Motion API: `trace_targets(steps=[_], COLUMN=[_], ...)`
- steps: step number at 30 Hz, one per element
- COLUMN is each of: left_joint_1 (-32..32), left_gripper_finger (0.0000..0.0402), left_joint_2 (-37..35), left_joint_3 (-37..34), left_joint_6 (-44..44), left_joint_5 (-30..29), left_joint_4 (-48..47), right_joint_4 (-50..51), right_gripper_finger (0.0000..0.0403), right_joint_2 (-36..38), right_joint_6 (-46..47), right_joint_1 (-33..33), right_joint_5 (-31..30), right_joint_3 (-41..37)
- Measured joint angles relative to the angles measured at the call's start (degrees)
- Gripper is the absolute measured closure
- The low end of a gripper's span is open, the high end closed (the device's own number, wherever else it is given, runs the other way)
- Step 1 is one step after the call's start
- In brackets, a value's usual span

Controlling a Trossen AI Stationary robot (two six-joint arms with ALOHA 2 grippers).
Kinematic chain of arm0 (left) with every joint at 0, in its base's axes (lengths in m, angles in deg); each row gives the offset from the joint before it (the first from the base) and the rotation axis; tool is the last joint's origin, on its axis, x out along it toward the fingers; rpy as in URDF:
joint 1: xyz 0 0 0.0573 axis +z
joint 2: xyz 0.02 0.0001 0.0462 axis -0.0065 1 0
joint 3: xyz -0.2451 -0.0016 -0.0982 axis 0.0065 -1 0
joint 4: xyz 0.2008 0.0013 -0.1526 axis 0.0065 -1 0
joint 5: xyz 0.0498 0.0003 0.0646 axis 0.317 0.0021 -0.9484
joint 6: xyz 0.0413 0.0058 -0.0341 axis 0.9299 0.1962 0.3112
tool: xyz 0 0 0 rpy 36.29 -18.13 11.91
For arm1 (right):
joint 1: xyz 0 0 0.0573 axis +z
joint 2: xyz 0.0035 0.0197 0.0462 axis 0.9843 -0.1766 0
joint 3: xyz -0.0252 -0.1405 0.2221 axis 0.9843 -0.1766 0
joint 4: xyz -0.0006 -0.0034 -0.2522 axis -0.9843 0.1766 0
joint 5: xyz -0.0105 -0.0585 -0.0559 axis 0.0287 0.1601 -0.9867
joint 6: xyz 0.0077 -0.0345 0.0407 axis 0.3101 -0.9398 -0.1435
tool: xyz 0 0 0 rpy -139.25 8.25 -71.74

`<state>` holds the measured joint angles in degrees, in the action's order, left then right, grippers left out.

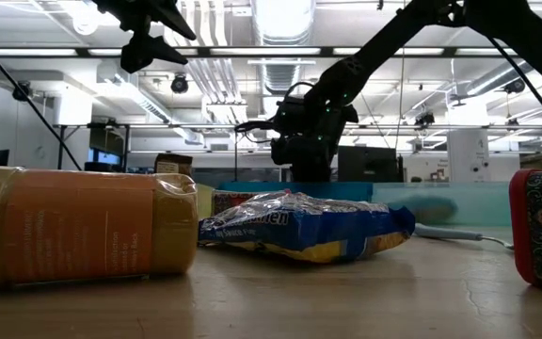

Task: Pick & Place Food Item
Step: Put the purple spoon into the blue bin

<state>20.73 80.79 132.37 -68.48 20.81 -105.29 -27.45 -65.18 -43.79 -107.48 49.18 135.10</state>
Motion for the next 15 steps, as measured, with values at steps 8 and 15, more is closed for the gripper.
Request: trace_targets(steps=[8,15], left_joint_1=[0.0,0.0], left_gripper_finger=[0.0183,0.0183], left_joint_2=[0.0,0.0], left_joint_3=[0.0,0.0], left_joint_6=[0.0,0.0], left_joint_5=[0.0,0.0], left_joint_4=[0.0,0.0], right_joint_4=[0.2,0.2], right_gripper_finger=[0.0390,0.0322], right_joint_2=[0.3,0.9], right_joint_6=[0.0,0.0], right_joint_1=[0.5,0.5], right_joint_5=[0.0,0.0], right_joint_3=[-0.1,-0.1])
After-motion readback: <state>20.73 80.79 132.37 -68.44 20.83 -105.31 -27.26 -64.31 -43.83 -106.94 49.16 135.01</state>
